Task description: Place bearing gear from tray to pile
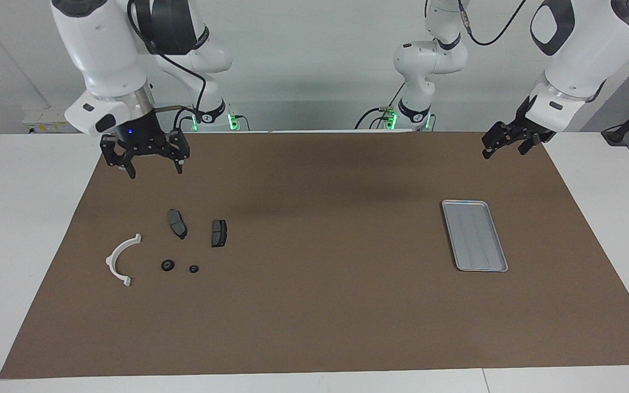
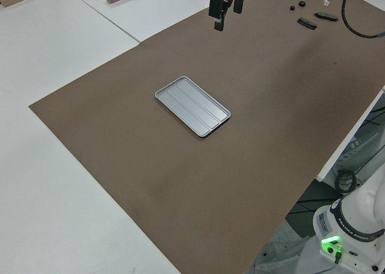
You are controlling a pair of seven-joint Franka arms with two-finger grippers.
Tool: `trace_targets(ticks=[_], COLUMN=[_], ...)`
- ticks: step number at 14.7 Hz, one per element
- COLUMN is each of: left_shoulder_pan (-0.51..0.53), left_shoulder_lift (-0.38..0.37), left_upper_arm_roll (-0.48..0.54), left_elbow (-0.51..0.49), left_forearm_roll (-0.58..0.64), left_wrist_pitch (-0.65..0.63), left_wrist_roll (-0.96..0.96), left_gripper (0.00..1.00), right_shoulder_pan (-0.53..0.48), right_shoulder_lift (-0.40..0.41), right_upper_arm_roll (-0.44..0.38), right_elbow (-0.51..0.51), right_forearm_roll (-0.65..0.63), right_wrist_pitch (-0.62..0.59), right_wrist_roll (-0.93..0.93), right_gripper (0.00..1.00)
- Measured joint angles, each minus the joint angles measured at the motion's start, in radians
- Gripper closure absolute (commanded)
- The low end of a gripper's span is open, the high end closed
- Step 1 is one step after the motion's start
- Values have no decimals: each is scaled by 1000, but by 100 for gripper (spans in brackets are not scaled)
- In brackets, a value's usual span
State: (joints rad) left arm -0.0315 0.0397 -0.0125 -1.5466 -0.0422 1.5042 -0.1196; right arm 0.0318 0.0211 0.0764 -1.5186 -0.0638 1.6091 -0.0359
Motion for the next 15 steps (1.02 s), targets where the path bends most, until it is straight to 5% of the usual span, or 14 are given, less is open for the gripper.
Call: trace_targets(ticks=[7,15], left_shoulder_pan=[0,0], left_shoulder_lift=[0,0], left_upper_arm_roll=[0,0], left_elbow=[0,0], left_forearm_roll=[0,0], left_wrist_pitch=[0,0], left_wrist_roll=[0,0], left_gripper=[0,0], right_shoulder_pan=[-36,-78], right_shoulder_lift=[-80,-123], right_upper_arm_roll=[-12,-77], right_elbow=[-34,-107], right_forearm_roll=[0,0], right_wrist_pitch=[-124,-116], right_wrist_roll=[26,29], right_gripper=[0,0])
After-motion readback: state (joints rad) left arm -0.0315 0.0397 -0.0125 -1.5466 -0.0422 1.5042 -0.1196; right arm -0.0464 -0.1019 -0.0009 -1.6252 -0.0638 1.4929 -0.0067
